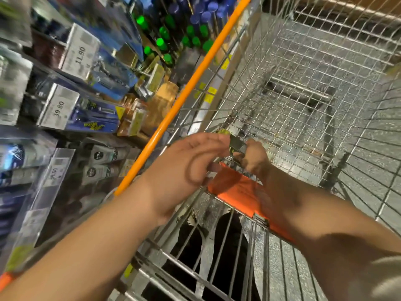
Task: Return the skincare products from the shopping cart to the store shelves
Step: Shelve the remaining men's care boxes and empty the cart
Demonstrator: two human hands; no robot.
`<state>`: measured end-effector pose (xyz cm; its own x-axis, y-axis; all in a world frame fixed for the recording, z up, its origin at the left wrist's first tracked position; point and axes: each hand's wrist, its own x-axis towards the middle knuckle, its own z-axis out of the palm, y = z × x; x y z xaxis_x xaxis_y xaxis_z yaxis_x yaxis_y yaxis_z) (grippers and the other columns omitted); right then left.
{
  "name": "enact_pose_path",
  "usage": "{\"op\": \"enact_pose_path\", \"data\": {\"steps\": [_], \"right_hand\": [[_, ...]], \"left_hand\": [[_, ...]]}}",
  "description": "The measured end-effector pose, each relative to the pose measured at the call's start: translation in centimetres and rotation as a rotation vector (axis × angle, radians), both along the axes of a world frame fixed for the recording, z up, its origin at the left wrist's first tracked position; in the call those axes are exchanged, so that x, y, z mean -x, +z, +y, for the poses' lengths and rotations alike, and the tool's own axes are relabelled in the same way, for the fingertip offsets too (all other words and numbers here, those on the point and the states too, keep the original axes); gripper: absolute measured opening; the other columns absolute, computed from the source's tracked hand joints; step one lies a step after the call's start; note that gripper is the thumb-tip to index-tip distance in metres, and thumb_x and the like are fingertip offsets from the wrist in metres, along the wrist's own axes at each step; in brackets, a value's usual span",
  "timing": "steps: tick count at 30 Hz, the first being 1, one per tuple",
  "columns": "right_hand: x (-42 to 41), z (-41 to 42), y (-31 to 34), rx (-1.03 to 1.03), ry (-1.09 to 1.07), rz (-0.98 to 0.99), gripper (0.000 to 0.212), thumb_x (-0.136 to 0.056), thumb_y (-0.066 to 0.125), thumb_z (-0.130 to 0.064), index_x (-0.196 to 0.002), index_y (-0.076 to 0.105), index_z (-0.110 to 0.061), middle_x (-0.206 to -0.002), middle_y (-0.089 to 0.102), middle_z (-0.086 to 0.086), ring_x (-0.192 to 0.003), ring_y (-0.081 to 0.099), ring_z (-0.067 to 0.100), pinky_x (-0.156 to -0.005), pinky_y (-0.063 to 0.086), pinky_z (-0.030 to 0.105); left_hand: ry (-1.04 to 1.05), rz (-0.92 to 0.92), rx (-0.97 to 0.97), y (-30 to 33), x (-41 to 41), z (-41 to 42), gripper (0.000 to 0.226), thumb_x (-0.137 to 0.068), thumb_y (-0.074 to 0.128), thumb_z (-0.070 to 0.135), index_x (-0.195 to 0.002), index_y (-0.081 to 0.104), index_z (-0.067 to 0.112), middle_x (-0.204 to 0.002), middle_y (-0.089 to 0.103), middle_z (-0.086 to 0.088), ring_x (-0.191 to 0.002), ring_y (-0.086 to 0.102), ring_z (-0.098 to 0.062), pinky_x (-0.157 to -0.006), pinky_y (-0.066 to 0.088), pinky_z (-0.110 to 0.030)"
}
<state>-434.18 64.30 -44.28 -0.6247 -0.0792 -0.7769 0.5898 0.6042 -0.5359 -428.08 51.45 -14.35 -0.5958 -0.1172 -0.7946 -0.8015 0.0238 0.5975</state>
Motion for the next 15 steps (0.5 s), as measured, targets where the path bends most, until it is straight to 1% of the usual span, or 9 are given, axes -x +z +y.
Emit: {"op": "enact_pose_path", "data": {"steps": [1, 2, 3, 4, 6, 10, 12, 13, 15], "right_hand": [[-0.2, 0.0, 0.5, -0.030, 0.038, -0.009, 0.017, -0.110, 0.039, -0.011, -0.101, 0.048, -0.021, -0.091, 0.048, 0.004, -0.061, 0.064, -0.006, -0.054, 0.052, 0.012], [-0.6, 0.3, 0.6, -0.043, 0.012, -0.005, 0.010, -0.108, 0.045, -0.013, -0.113, 0.053, -0.015, -0.099, 0.054, 0.011, -0.078, 0.069, -0.004, -0.067, 0.056, 0.016], [-0.8, 0.5, 0.2, 0.009, -0.086, -0.072, 0.022, -0.104, 0.055, -0.017, -0.124, 0.054, -0.008, -0.111, 0.059, 0.017, -0.100, 0.070, 0.010, -0.082, 0.056, 0.026], [-1.0, 1.0, 0.8, -0.029, -0.071, -0.030, 0.036, -0.101, 0.063, -0.023, -0.128, 0.054, -0.002, -0.118, 0.060, 0.020, -0.111, 0.066, 0.026, -0.087, 0.053, 0.031], [-1.5, 1.7, 3.6, -0.013, -0.140, 0.004, 0.041, -0.099, 0.066, -0.030, -0.125, 0.056, 0.001, -0.114, 0.063, 0.020, -0.103, 0.064, 0.033, -0.078, 0.047, 0.027], [-2.1, 3.4, 10.7, -0.049, -0.213, 0.133, 0.032, -0.101, 0.063, -0.032, -0.108, 0.053, -0.003, -0.088, 0.063, 0.005, -0.069, 0.059, 0.018, -0.052, 0.041, 0.012], [-2.8, 3.6, 14.1, 0.014, -0.293, 0.181, 0.031, -0.097, 0.069, -0.034, -0.105, 0.052, -0.009, -0.083, 0.066, 0.002, -0.068, 0.064, 0.019, -0.064, 0.057, 0.025], [-3.2, 3.6, 16.1, 0.068, -0.361, 0.199, 0.028, -0.096, 0.072, -0.034, -0.102, 0.053, -0.014, -0.084, 0.070, 0.006, -0.067, 0.067, 0.023, -0.064, 0.058, 0.034], [-4.0, 3.4, 19.9, 0.173, -0.460, 0.254, 0.024, -0.094, 0.074, -0.035, -0.096, 0.054, -0.023, -0.084, 0.074, 0.009, -0.065, 0.069, 0.025, -0.060, 0.056, 0.037]], "left_hand": [[0.033, -0.007, -0.034, 0.1, 0.0, -0.1, 0.033, -0.094, 0.066, 0.030, -0.122, 0.071, 0.013, -0.114, 0.075, -0.005, -0.089, 0.066, -0.023, -0.074, 0.050, -0.030], [0.056, -0.025, -0.064, 0.2, 0.1, -0.1, 0.033, -0.097, 0.062, 0.029, -0.123, 0.070, 0.012, -0.110, 0.075, -0.005, -0.087, 0.065, -0.019, -0.069, 0.051, -0.026], [0.066, -0.034, -0.042, -0.1, 0.2, 0.0, 0.032, -0.098, 0.060, 0.030, -0.123, 0.070, 0.012, -0.107, 0.075, -0.004, -0.085, 0.065, -0.016, -0.066, 0.051, -0.024], [0.067, -0.042, -0.021, 0.1, 0.5, 0.1, 0.032, -0.099, 0.061, 0.031, -0.122, 0.070, 0.012, -0.103, 0.074, -0.004, -0.084, 0.065, -0.015, -0.066, 0.051, -0.025], [0.089, -0.048, -0.007, 0.4, 0.9, 0.2, 0.028, -0.099, 0.062, 0.031, -0.119, 0.071, 0.013, -0.093, 0.071, 0.001, -0.084, 0.063, -0.018, -0.068, 0.048, -0.029], [0.085, 0.004, -0.020, 2.9, 1.3, 0.5, 0.016, -0.100, 0.062, 0.034, -0.109, 0.068, 0.023, -0.087, 0.068, 0.008, -0.085, 0.063, -0.019, -0.073, 0.051, -0.032], [0.109, 0.031, -0.026, 4.5, 1.2, 0.7, 0.012, -0.100, 0.061, 0.035, -0.104, 0.066, 0.025, -0.094, 0.069, 0.006, -0.086, 0.062, -0.019, -0.078, 0.053, -0.037], [0.111, 0.051, -0.022, 5.4, 1.0, 0.7, 0.010, -0.100, 0.060, 0.035, -0.101, 0.065, 0.026, -0.098, 0.068, 0.006, -0.088, 0.062, -0.019, -0.081, 0.055, -0.041], [0.097, 0.106, -0.011, 7.7, 0.5, 0.7, 0.009, -0.101, 0.058, 0.033, -0.098, 0.065, 0.028, -0.108, 0.066, 0.005, -0.094, 0.062, -0.020, -0.081, 0.058, -0.047]]}}
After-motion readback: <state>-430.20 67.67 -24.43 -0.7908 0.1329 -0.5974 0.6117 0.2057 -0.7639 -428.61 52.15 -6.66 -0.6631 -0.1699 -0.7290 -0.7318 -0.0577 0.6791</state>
